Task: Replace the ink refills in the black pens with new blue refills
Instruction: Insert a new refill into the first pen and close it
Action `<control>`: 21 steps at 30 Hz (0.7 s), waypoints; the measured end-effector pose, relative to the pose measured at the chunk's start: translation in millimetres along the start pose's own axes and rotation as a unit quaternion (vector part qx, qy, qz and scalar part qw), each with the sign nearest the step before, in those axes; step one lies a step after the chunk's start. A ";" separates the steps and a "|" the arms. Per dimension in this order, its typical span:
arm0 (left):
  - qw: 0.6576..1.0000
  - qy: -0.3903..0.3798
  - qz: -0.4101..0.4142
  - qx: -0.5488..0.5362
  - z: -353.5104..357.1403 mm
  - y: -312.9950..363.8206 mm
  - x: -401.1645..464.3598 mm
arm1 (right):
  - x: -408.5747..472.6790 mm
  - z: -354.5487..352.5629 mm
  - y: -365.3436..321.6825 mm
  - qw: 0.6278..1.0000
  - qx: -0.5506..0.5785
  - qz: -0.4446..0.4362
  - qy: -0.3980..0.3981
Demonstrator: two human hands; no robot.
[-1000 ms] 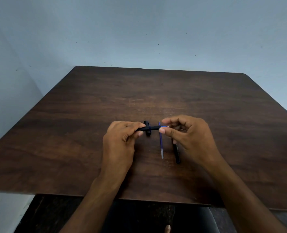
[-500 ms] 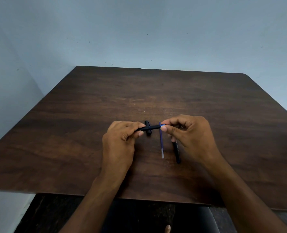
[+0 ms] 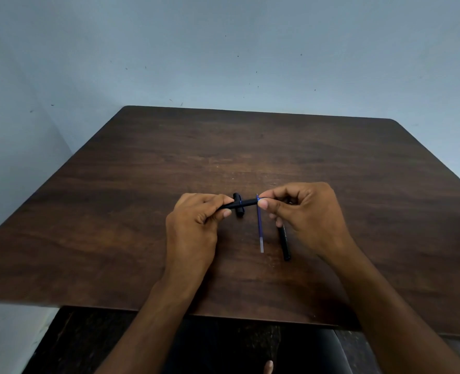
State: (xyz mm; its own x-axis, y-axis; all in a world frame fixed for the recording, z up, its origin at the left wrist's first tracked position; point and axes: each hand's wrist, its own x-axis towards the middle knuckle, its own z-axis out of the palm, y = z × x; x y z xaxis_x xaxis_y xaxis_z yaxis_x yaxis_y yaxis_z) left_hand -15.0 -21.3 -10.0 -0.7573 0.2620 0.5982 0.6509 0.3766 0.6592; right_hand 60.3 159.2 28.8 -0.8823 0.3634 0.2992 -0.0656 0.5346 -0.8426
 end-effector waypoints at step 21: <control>1.000 -0.004 -0.015 0.010 0.3 0.1 0.5 | 4.3 2.7 2.2 1.000 0.009 0.023 -0.006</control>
State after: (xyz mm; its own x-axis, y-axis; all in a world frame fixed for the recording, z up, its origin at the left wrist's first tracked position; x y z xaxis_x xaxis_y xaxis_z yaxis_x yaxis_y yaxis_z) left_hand -15.3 -20.9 -9.7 -0.7774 0.2570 0.5741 0.6263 0.4020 0.6679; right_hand 55.1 159.8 27.0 -0.8905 0.3773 0.2542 -0.0329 0.5040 -0.8631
